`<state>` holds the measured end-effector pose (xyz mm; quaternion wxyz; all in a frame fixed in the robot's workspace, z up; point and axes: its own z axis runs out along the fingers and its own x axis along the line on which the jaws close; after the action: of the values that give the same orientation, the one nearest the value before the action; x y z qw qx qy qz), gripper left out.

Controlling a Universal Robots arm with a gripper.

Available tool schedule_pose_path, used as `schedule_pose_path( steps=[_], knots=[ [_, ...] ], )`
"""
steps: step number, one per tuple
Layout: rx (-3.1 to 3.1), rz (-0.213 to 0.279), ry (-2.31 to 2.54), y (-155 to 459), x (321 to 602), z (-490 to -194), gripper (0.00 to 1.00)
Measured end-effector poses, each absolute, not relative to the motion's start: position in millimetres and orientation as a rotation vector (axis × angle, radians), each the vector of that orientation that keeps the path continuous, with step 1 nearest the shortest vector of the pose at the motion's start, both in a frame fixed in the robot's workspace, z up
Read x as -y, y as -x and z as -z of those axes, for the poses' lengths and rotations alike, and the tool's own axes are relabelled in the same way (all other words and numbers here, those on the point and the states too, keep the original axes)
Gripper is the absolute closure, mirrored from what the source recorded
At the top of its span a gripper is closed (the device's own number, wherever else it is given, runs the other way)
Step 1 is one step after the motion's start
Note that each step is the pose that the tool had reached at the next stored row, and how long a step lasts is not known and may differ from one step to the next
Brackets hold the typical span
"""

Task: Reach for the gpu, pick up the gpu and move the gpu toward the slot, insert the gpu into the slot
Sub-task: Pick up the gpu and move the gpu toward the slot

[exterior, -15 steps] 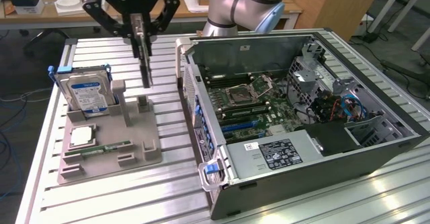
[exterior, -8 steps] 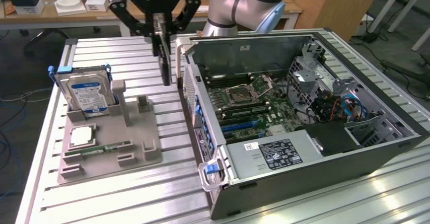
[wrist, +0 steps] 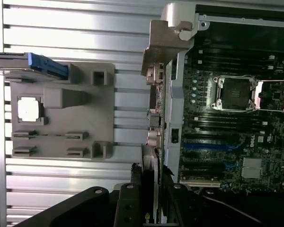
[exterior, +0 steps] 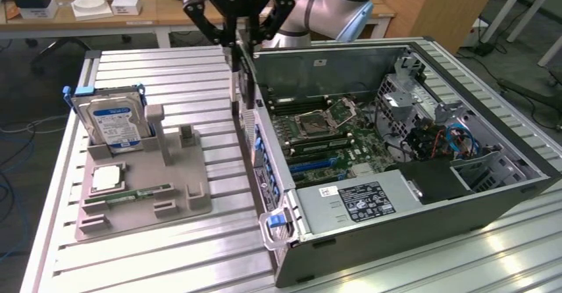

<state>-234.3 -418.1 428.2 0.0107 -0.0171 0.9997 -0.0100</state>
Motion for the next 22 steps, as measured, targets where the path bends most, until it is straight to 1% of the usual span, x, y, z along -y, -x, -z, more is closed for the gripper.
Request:
schedule_pose_path(
  steps=[22],
  knots=[
    [-3.12,0.031,0.054,148.2,418.1,-421.6,0.74]
  ],
)
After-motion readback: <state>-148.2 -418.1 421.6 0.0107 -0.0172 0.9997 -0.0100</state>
